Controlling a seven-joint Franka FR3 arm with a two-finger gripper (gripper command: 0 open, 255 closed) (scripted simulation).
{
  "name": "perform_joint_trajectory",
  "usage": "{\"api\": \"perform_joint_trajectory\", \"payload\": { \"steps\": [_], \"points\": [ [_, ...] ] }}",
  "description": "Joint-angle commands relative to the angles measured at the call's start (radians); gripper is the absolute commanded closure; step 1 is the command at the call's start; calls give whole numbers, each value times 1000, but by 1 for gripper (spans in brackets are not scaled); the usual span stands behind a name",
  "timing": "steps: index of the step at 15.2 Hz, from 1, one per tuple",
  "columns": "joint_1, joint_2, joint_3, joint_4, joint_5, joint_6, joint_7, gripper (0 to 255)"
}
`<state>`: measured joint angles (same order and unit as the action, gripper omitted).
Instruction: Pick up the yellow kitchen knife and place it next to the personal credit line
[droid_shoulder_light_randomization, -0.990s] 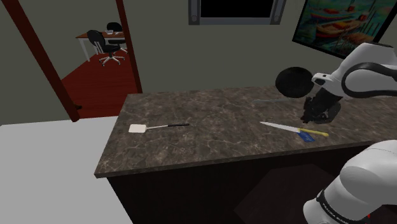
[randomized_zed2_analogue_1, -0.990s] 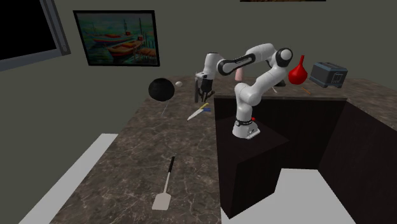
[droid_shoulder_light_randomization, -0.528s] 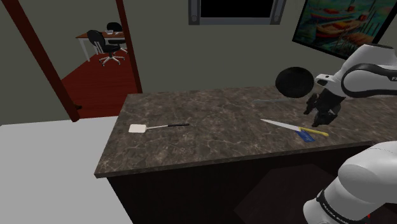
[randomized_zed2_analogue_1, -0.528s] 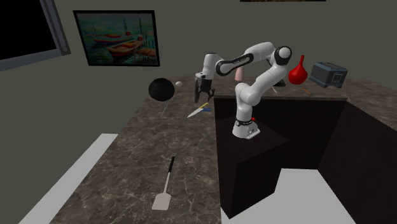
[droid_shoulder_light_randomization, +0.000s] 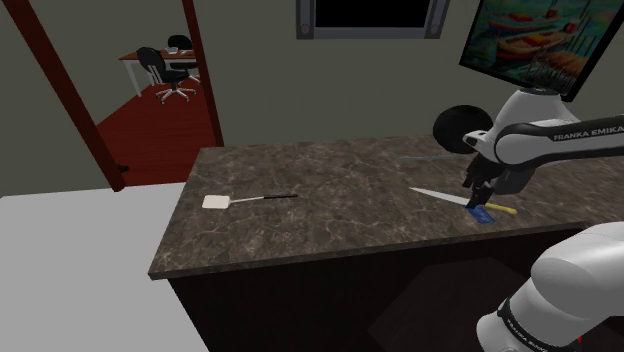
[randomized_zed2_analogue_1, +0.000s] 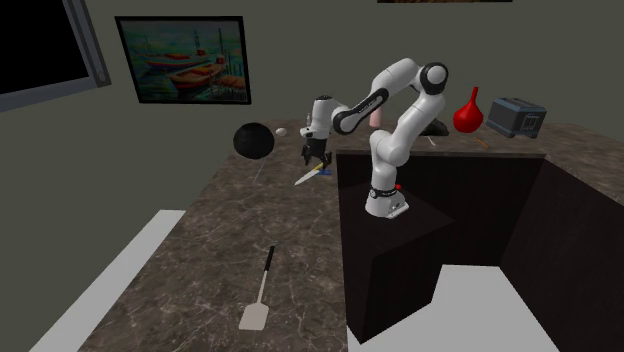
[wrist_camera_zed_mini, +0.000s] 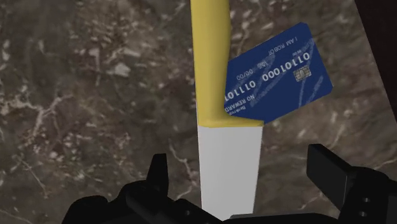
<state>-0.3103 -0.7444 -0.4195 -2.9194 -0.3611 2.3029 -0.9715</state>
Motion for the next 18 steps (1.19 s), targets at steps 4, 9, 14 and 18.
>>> {"api": "perform_joint_trajectory", "payload": {
  "steps": [4,9,14,18],
  "points": [
    [-1,59,-19,-19,-14,77,3,0],
    [0,59,-19,-18,-14,77,3,0],
    [0,58,-19,-18,-14,77,3,255],
    [0,59,-19,-18,-14,77,3,255]
  ]
}}
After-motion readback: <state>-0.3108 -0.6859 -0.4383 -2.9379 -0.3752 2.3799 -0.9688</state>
